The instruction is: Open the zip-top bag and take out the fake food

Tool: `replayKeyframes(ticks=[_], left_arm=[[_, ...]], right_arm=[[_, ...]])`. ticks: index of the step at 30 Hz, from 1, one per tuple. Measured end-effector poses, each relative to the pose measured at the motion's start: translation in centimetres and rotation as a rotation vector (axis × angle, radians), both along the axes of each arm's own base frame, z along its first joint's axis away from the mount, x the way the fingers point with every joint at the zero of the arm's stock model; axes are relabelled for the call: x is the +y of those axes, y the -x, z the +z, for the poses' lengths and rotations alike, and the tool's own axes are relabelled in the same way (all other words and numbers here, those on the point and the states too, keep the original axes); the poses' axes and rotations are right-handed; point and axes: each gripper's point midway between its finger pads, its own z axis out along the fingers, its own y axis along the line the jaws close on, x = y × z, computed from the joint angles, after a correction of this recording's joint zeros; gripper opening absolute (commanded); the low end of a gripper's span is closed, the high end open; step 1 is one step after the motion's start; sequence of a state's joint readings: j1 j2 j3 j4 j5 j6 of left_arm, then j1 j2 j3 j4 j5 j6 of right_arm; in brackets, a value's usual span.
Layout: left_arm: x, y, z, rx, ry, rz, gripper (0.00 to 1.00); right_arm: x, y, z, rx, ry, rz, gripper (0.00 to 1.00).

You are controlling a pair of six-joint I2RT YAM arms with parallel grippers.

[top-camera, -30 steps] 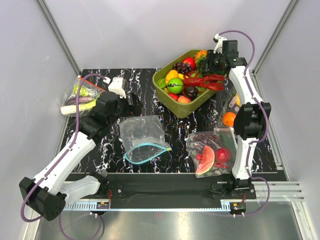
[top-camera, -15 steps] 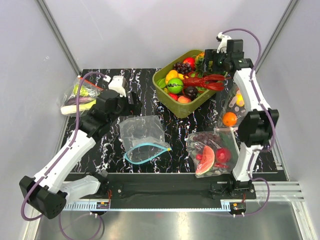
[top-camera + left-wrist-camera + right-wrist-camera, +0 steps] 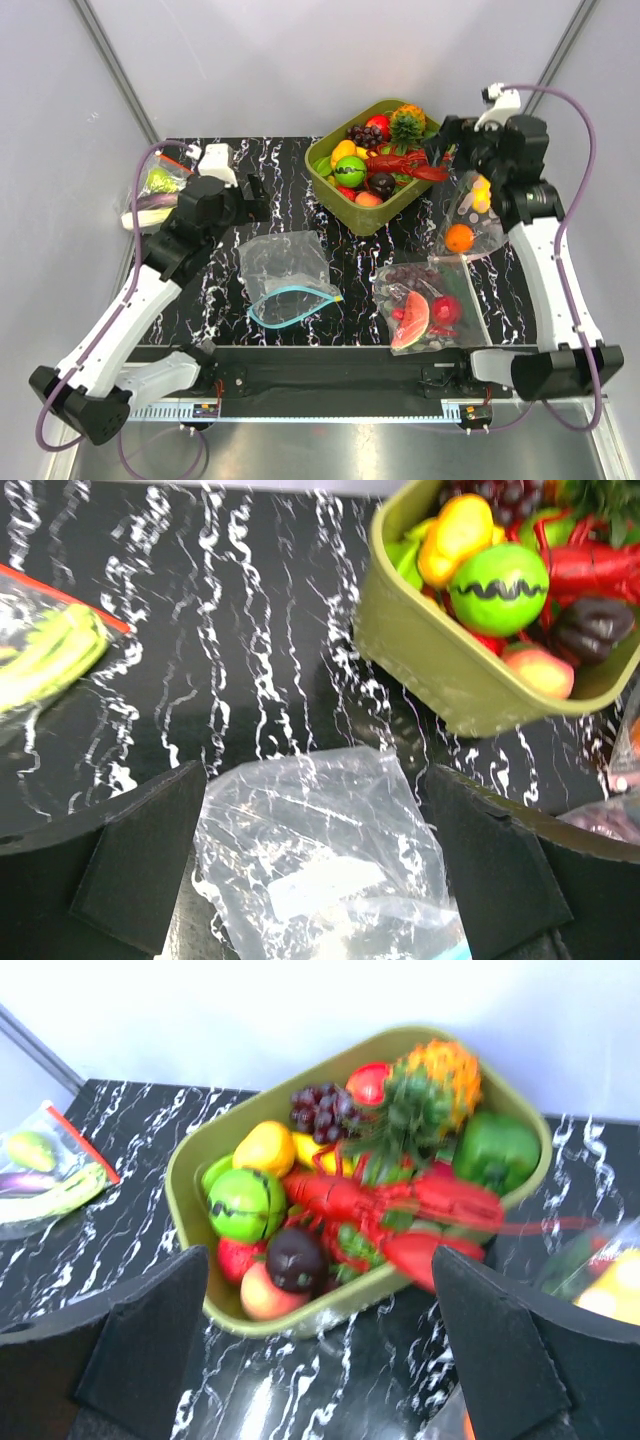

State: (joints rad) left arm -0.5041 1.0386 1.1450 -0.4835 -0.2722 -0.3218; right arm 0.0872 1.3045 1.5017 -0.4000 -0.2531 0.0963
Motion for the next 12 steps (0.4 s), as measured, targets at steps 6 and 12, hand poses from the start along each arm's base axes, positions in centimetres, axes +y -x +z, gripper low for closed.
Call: replayKeyframes(ticks=[6,12], left_arm=[[1.7,0.7,2.0,-0.062,0.008,0.062,0.99],[2.9,1.3,3.8,-0.097,0.011,0.106,0.99]], right_arm=[[-0.1,3.2,-4.3,0.076,-0.049,-0.016,1.00],[-0.7,4.9,-7.5,0.141,-0.054,-0.051,1.00]])
